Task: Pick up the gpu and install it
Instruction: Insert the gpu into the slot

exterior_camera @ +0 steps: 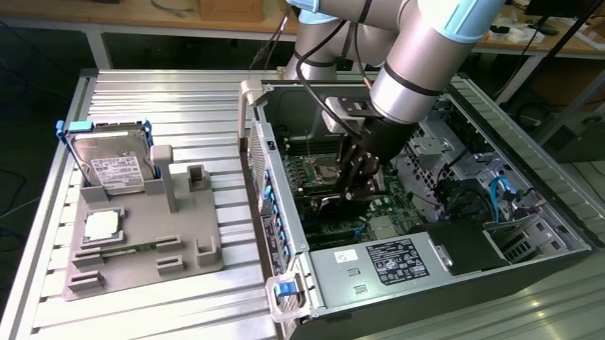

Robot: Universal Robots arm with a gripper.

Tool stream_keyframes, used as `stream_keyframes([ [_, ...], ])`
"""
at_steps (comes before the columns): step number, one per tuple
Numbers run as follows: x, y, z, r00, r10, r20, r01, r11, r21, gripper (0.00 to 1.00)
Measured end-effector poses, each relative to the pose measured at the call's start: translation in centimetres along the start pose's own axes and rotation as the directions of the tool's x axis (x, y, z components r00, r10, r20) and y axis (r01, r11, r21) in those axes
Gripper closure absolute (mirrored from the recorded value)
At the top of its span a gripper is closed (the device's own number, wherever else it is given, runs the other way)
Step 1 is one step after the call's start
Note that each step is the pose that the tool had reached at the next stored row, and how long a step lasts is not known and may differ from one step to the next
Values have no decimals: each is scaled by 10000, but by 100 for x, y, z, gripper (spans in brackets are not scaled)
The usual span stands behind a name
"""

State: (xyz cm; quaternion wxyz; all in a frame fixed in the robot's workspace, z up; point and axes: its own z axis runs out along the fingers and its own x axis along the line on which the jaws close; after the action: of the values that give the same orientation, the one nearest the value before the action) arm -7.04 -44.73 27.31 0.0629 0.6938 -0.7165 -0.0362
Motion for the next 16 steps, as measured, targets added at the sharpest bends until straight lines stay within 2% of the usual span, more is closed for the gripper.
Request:
stream_keyframes([
  [4, 0, 13, -89, 10000, 3, -21, -3, 10000, 2, 65],
  [6, 0, 14, -96, 10000, 3, -20, -3, 10000, 3, 65],
  [7, 0, 13, -95, 10000, 3, -20, -3, 10000, 3, 67],
  [8, 0, 14, -96, 10000, 3, -20, -3, 10000, 3, 74],
  [9, 0, 14, -96, 10000, 3, -20, -3, 10000, 3, 74],
  [11, 0, 14, -96, 10000, 3, -22, -3, 10000, 2, 86],
  [12, 0, 14, -96, 10000, 3, -22, -3, 10000, 2, 89],
  [16, 0, 13, -96, 10000, 3, -21, -3, 10000, 2, 89],
])
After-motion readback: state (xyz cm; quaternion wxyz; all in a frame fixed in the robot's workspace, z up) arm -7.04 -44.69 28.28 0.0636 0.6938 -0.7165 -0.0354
